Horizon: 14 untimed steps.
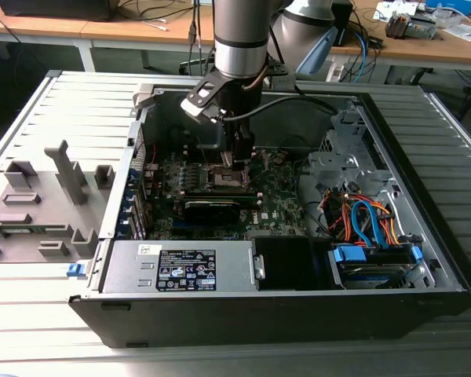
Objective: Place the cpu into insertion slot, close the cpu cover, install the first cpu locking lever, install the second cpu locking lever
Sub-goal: 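Place the cpu into insertion slot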
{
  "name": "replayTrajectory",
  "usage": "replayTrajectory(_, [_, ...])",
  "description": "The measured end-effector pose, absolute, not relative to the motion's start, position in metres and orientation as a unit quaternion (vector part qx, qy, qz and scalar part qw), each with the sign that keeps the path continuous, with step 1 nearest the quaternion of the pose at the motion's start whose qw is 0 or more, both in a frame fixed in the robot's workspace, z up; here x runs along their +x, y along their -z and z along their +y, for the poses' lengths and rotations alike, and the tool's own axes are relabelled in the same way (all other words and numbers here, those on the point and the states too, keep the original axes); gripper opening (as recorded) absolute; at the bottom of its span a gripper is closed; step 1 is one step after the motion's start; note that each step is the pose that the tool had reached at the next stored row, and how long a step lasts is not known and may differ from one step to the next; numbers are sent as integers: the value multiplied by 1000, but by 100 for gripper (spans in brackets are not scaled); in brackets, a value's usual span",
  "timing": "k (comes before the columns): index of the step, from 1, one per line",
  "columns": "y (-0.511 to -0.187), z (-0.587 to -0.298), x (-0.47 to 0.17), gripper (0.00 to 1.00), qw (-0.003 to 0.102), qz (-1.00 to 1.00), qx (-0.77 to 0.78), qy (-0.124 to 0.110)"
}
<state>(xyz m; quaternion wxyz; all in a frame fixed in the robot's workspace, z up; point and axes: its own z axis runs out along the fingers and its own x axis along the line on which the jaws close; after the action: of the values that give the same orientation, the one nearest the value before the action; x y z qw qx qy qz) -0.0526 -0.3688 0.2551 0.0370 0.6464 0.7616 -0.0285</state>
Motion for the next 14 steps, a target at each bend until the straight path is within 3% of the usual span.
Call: replayTrajectory(14, [-255,-369,-53,55,39,757,651,32])
